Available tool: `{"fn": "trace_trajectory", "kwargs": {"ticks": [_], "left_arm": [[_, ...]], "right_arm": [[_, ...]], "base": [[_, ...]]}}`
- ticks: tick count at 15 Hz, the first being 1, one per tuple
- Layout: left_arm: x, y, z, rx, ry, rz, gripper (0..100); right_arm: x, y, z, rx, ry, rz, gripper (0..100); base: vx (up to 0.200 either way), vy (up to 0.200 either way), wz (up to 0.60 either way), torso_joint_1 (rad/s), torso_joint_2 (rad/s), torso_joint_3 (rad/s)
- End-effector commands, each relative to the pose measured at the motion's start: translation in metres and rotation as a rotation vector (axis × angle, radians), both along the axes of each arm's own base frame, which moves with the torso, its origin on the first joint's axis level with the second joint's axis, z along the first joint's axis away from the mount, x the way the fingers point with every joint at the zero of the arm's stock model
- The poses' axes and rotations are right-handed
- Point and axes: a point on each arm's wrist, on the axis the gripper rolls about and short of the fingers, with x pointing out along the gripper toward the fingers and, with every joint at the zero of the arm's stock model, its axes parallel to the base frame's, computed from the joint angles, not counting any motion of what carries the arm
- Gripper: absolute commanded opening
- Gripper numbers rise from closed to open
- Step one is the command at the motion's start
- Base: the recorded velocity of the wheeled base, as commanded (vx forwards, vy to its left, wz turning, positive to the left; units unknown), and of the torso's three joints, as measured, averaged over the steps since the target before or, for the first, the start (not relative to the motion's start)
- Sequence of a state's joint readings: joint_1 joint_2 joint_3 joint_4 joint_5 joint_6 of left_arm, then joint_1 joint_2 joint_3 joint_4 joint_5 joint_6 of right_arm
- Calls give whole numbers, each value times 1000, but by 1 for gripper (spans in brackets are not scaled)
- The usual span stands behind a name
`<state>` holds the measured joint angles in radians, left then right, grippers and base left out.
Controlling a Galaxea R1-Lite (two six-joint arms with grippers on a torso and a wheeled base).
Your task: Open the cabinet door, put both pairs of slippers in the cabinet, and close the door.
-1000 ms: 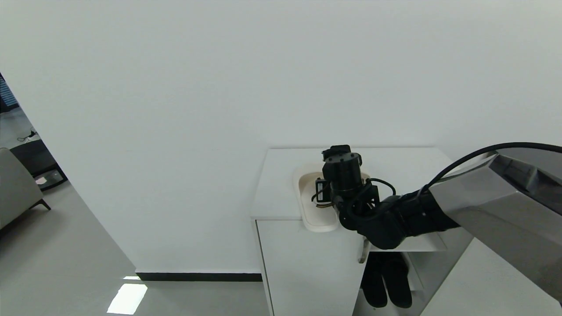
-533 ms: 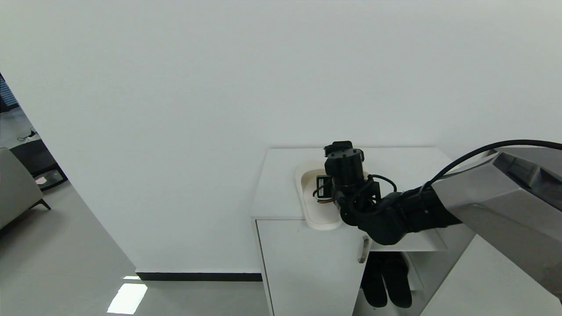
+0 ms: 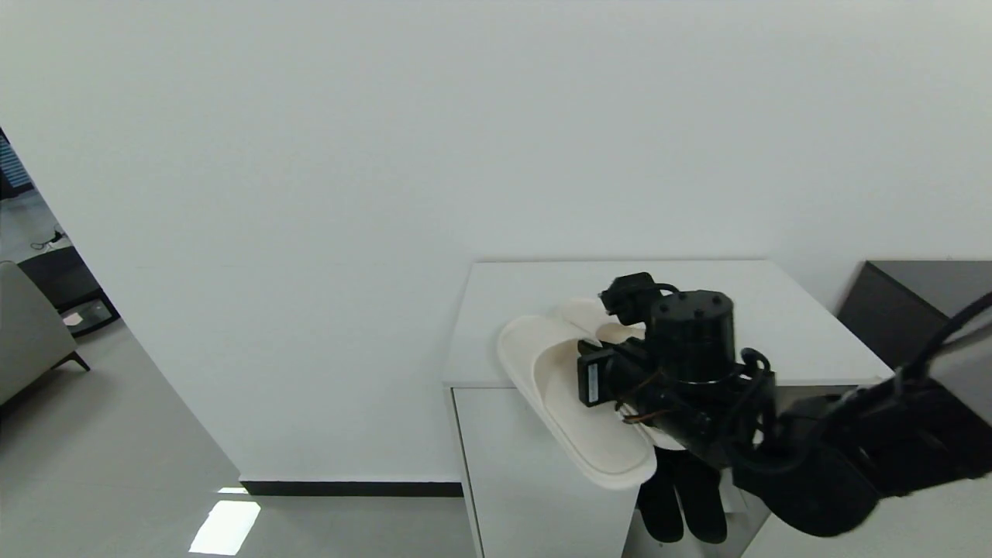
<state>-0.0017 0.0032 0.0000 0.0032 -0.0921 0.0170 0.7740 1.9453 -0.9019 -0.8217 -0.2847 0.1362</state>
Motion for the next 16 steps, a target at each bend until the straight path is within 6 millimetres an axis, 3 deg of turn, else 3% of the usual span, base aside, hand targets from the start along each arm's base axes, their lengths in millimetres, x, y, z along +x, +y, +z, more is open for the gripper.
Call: {"fn": "trace_trajectory", "kwargs": {"ticks": [1, 5, 9, 16], "left_arm": [[0, 0, 0, 0, 1, 0, 0], [0, 0, 0, 0, 0, 0, 0], [0, 0, 0, 0, 1, 0, 0], [0, 0, 0, -3, 0, 0, 0]], "right_arm": [[-48, -33, 29, 71, -52, 123, 0], [-81, -44, 37, 101, -45, 296, 0], [-86, -43, 33, 88, -34, 318, 0], [-89, -43, 27, 70, -20, 328, 0]], "base": [[0, 0, 0, 0, 0, 0], [0, 0, 0, 0, 0, 0], [0, 0, 0, 0, 0, 0], [-200, 0, 0, -1, 1, 2]]}}
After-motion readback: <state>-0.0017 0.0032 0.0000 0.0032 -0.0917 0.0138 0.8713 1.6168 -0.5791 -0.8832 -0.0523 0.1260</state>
